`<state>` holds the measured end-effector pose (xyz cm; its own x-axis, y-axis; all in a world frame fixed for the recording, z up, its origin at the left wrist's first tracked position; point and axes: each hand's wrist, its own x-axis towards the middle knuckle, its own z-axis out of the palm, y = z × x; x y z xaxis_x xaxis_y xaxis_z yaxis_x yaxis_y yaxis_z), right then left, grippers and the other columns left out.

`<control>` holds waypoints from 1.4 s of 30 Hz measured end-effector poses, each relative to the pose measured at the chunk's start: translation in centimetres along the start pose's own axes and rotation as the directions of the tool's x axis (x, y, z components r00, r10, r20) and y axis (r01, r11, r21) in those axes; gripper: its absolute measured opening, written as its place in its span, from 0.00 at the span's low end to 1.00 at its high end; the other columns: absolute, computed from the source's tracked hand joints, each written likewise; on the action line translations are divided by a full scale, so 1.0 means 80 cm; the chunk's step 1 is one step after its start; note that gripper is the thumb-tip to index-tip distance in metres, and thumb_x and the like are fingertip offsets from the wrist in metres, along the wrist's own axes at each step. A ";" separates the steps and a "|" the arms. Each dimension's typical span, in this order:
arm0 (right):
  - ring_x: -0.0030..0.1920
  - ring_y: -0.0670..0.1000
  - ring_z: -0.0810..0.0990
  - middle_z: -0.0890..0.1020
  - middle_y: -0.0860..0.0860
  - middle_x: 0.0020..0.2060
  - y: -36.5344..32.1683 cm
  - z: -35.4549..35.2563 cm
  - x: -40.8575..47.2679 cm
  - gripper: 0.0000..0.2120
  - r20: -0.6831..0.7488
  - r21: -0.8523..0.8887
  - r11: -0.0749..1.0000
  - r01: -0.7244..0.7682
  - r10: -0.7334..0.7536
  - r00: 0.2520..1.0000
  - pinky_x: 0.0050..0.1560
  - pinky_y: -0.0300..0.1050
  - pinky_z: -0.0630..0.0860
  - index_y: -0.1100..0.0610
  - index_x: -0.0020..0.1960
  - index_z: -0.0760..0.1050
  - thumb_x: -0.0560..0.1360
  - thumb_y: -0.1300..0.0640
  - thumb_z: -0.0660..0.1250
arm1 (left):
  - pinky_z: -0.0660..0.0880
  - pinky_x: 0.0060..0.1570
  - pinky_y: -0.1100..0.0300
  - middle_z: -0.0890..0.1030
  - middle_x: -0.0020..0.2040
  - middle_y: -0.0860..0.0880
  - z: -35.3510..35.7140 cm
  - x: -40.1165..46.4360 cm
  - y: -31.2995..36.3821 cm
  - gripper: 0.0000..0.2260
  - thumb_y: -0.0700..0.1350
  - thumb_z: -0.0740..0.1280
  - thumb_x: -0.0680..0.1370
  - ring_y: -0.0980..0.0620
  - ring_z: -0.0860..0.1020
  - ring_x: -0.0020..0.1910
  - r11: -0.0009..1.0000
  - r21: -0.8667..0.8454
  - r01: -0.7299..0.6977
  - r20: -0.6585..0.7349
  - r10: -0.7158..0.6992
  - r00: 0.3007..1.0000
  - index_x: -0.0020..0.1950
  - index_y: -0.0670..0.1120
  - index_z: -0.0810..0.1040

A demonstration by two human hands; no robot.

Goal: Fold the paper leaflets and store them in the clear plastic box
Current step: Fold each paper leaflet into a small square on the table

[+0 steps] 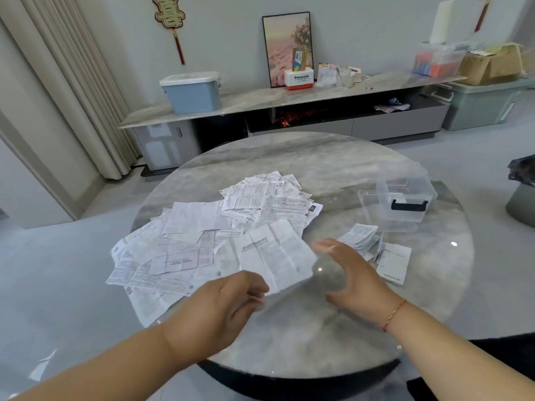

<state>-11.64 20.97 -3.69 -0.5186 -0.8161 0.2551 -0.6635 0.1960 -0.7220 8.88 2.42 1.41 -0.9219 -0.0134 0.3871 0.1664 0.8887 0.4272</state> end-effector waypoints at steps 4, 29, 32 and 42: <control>0.45 0.27 0.74 0.79 0.30 0.41 -0.018 -0.009 -0.013 0.20 0.116 0.128 0.986 -0.109 0.094 0.989 0.47 0.22 0.67 0.41 0.43 0.76 0.65 0.64 0.76 | 0.73 0.53 0.72 0.76 0.51 0.65 -0.021 -0.005 0.026 0.16 0.45 0.69 0.75 0.65 0.77 0.51 0.968 -0.211 0.137 -0.012 -0.142 0.990 0.54 0.64 0.68; 0.42 0.49 0.77 0.78 0.47 0.37 -0.034 -0.041 -0.037 0.08 -0.187 0.096 0.948 -0.302 0.316 0.930 0.43 0.42 0.71 0.50 0.45 0.75 0.70 0.49 0.71 | 0.74 0.30 0.63 0.77 0.37 0.53 0.153 -0.057 0.034 0.04 0.42 0.64 0.68 0.54 0.76 0.34 0.984 0.166 0.066 -0.041 -0.060 0.997 0.41 0.49 0.75; 0.51 0.46 0.80 0.84 0.47 0.45 -0.025 -0.040 -0.032 0.29 0.118 0.328 0.897 -0.296 0.272 0.955 0.58 0.45 0.73 0.51 0.46 0.80 0.62 0.27 0.64 | 0.72 0.38 0.66 0.77 0.37 0.57 0.130 -0.064 0.035 0.04 0.49 0.59 0.74 0.60 0.74 0.37 0.910 -0.189 0.368 -0.121 -0.394 0.911 0.47 0.54 0.71; 0.38 0.47 0.81 0.83 0.50 0.39 -0.006 0.014 -0.030 0.27 0.176 0.229 0.800 -0.554 0.526 0.832 0.40 0.43 0.76 0.55 0.62 0.69 0.67 0.59 0.75 | 0.74 0.43 0.57 0.77 0.44 0.51 0.116 -0.019 0.039 0.04 0.39 0.63 0.77 0.54 0.75 0.41 0.455 -0.434 0.778 -0.185 -0.889 0.418 0.48 0.48 0.71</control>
<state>-9.44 22.19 -4.68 -0.6857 -0.6716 -0.2806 -0.1198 0.4844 -0.8666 7.54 9.45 -5.40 -0.4683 -0.8810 -0.0669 -0.4894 0.1956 0.8498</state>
